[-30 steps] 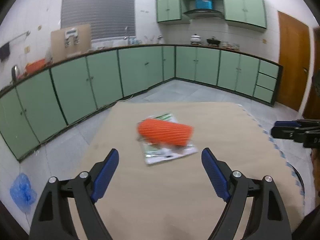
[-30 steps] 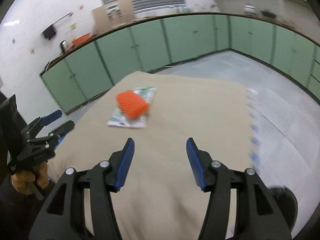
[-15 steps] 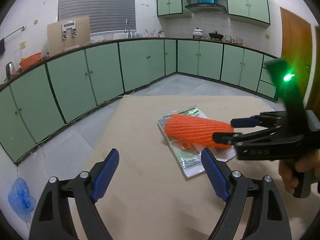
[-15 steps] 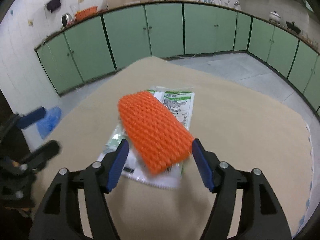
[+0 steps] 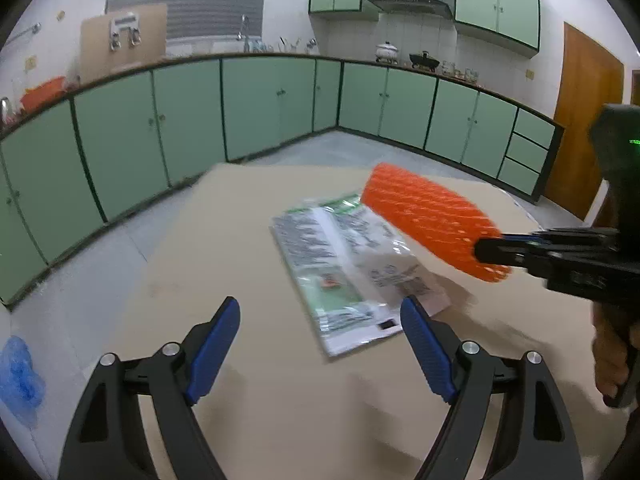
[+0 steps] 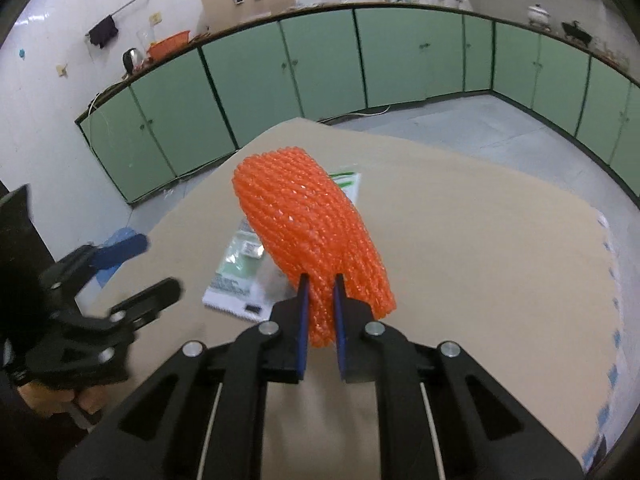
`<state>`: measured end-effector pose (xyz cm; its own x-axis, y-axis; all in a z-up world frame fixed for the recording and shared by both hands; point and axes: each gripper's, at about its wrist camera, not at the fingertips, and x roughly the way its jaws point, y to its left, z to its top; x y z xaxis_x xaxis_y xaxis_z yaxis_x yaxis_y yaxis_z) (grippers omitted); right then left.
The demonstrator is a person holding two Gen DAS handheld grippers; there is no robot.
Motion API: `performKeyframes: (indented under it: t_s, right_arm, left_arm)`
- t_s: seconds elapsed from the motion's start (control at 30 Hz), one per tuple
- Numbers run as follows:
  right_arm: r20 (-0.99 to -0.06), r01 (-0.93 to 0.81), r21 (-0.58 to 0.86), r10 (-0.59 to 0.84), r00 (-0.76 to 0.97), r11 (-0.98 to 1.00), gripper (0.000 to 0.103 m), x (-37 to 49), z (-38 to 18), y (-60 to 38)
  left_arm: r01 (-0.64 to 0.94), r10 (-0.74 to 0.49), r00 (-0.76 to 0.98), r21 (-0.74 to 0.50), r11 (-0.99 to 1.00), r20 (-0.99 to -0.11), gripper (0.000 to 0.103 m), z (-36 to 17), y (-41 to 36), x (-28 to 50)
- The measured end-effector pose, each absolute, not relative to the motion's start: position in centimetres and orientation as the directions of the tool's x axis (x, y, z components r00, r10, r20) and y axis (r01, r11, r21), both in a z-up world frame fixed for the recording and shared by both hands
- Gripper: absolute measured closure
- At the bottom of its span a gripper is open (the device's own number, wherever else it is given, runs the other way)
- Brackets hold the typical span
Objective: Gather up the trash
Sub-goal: 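Grasp the orange foam net with the right gripper and lift it, then grasp the clear-green printed wrapper with the left gripper while the right holds the net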
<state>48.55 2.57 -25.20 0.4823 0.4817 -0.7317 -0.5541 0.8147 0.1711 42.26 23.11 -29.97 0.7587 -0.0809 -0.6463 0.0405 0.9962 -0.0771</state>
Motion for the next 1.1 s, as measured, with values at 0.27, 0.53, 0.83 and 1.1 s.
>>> performKeyframes:
  t_s: [0.27, 0.53, 0.83, 1.1]
  right_arm:
    - [-0.693, -0.496, 0.187, 0.472, 0.545, 0.848, 0.093, 47.9, -23.8, -2.6]
    - [-0.699, -0.466, 0.197, 0.457, 0.550, 0.863, 0.093, 47.5, -24.9, -4.1]
    - [-0.708, -0.448, 0.207, 0.450, 0.545, 0.869, 0.093, 48.5, -25.9, -4.5]
    - [-0.709, -0.437, 0.234, 0.460, 0.534, 0.869, 0.093, 49.0, -26.4, -4.1]
  left_arm:
    - [0.022, -0.058, 0.733, -0.061, 0.998, -0.678, 0.026, -31.0, 20.1, 44.5]
    - [0.007, -0.044, 0.681, -0.053, 0.999, -0.731, 0.026, -32.5, 19.8, 45.7]
    - [0.003, -0.011, 0.618, -0.011, 1.000, -0.786, 0.096, -33.6, 19.3, 48.3]
    - [0.079, -0.052, 0.689, 0.004, 0.997, -0.723, 0.101, -32.0, 18.3, 46.4]
